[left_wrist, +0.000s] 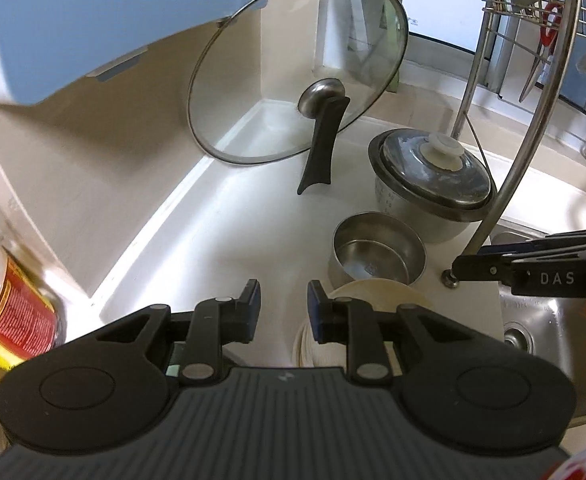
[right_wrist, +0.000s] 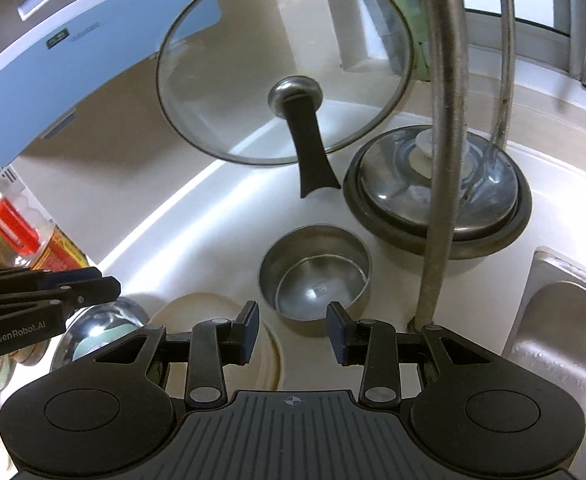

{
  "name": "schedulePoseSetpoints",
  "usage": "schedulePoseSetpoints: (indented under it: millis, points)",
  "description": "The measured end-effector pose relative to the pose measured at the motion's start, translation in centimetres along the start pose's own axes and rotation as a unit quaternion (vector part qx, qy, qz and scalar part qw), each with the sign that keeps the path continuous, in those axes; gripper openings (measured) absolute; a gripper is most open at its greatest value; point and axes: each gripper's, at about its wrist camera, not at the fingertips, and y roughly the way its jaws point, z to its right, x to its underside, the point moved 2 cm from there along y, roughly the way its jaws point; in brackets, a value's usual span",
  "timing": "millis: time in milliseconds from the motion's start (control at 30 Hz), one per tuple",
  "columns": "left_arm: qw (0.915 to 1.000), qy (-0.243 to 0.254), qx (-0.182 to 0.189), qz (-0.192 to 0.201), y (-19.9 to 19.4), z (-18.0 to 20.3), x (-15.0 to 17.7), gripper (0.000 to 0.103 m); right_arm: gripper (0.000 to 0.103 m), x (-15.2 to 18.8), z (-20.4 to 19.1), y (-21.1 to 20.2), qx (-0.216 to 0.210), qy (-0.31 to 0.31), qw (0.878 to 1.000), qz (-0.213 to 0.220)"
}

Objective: Organize plates and bowls

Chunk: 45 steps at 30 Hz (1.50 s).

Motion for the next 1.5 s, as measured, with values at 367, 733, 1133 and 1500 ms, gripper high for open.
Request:
schedulePoseSetpoints:
  millis: [367, 733, 1133, 1500]
  points:
    - [0.9995, 0.026, 0.011, -0.011, 2.6, 0.4, -1.5, 0.022, 0.038, 0.1, 1.0, 1.2, 0.029, 0.028, 0.999, 0.015]
    - [0.9975, 0.054, 0.038, -0.027, 5.6, 1.4, -3.1, 0.022, 0.038, 0.5, 1.6, 3.4, 0.052, 0.05, 0.997, 0.016]
    - [0.993, 0.083, 0.063, -0.057, 9.1, 2.3, -4.1, 0.022, 0.038, 0.5, 2.3, 4.8, 0.069, 0.085, 0.994, 0.026]
    - [0.9864, 0.109, 0.091, -0.084, 12.4, 2.8, -4.8, 0.022, 0.037, 0.7, 2.4, 6.4, 0.091, 0.096, 0.991, 0.025]
